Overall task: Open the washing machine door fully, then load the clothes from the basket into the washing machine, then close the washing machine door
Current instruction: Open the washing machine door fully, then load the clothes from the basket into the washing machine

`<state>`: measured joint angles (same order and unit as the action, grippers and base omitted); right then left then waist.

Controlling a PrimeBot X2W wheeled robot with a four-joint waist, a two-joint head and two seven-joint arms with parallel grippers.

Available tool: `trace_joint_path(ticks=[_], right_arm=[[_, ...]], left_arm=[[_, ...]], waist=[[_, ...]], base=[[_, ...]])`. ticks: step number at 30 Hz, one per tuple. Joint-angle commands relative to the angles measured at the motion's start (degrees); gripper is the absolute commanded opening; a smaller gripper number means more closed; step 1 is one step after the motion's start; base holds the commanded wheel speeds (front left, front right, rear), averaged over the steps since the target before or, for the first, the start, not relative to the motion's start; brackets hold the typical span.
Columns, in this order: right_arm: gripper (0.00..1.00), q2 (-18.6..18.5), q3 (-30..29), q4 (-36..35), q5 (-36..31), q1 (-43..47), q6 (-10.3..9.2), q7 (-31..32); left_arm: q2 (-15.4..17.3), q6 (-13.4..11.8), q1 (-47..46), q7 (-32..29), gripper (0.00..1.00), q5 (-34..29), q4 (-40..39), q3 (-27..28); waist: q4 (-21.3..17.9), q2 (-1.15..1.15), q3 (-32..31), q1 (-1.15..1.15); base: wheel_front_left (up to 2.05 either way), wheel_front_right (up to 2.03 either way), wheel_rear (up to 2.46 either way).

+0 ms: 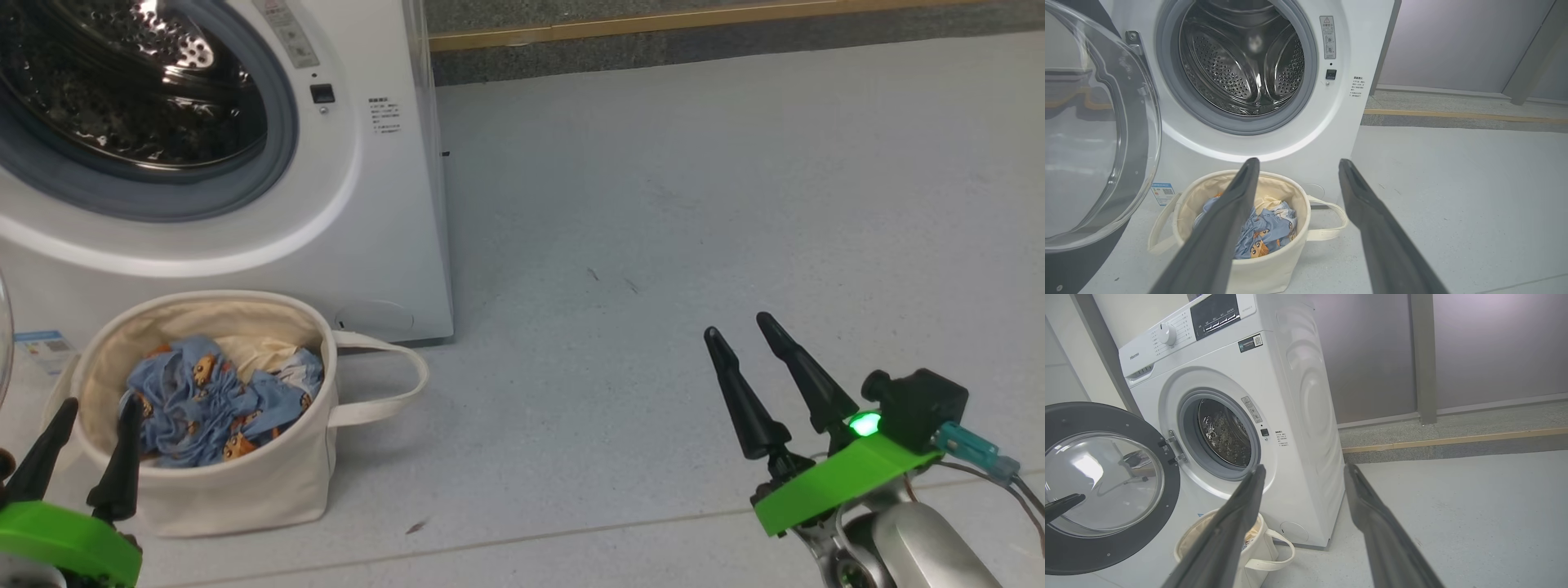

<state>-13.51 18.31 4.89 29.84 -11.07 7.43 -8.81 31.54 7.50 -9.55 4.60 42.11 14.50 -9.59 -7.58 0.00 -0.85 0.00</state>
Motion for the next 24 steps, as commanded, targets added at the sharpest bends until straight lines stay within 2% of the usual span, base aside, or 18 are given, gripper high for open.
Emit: trace_joint_path(ticks=[1,11,24], right_arm=[[1.00,-0.7,0.8,-1.6,0.5,-1.5,0.06,-0.8],[1.00,-0.8,1.1,-0.9,0.9,-1.7,0.06,-1.3],[1.00,-1.0,1.1,-0.9,1.1,-1.5,0.06,-1.5]], left_arm=[[3.2,-0.2,-1.9,-0.2,1.00,0.7,-1.9,2.6],[4.4,-0.2,-0.5,0.3,1.00,2.1,-3.0,2.4],[4.5,-0.3,-0.9,0.7,1.00,2.1,-3.0,1.5]], waist=[[-0.3,0.00,-0.2,0.00],[-1.4,0.00,-0.8,0.00],[-0.6,0.00,-1.2,0.00]], base=[[0.00,0.00,0.00],[0.00,0.00,0.00],[0.00,0.00,0.00]])
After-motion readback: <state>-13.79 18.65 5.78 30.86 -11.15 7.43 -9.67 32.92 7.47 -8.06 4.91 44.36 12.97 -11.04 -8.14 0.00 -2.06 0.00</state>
